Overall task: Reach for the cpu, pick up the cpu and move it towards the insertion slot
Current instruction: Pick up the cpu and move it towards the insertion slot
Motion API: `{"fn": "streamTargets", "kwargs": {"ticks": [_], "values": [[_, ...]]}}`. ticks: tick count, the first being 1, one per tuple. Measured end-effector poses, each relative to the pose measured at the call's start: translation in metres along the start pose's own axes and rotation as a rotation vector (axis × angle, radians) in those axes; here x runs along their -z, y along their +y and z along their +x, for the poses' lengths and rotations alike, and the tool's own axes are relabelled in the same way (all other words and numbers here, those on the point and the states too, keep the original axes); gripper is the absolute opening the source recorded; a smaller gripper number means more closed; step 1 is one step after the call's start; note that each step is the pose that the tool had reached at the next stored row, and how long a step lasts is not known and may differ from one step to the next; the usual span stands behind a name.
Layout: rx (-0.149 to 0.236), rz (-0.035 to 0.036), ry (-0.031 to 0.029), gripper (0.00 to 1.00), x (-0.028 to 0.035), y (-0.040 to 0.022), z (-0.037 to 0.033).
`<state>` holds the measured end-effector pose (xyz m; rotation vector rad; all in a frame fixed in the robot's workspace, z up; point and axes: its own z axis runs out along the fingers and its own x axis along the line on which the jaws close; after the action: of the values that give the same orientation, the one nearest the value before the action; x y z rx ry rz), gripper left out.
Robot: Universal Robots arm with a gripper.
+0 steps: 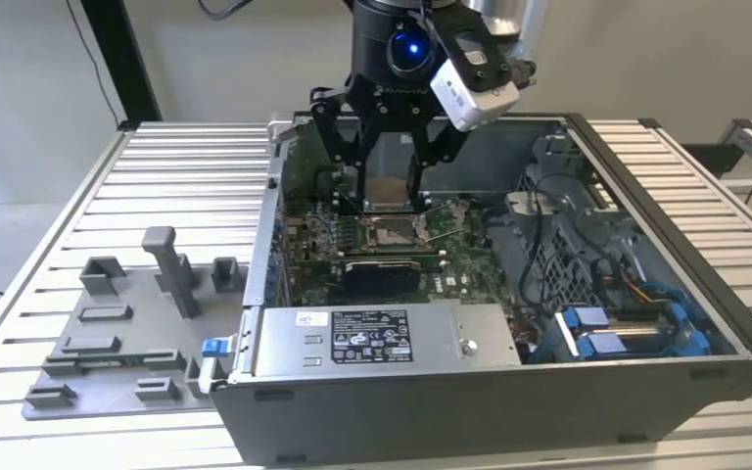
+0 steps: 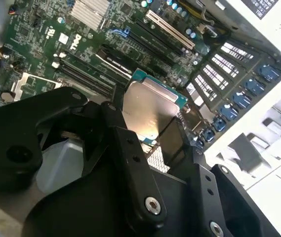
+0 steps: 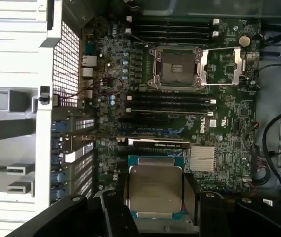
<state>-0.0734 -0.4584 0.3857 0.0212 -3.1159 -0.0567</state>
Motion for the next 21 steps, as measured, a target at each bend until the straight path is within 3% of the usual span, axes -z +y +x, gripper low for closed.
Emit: {"fn": "streamTargets", "kwargs": {"ticks": [21], "values": [[0.0, 0.011, 0.0001, 0.0, 0.0003, 0.0, -0.0281]]}}
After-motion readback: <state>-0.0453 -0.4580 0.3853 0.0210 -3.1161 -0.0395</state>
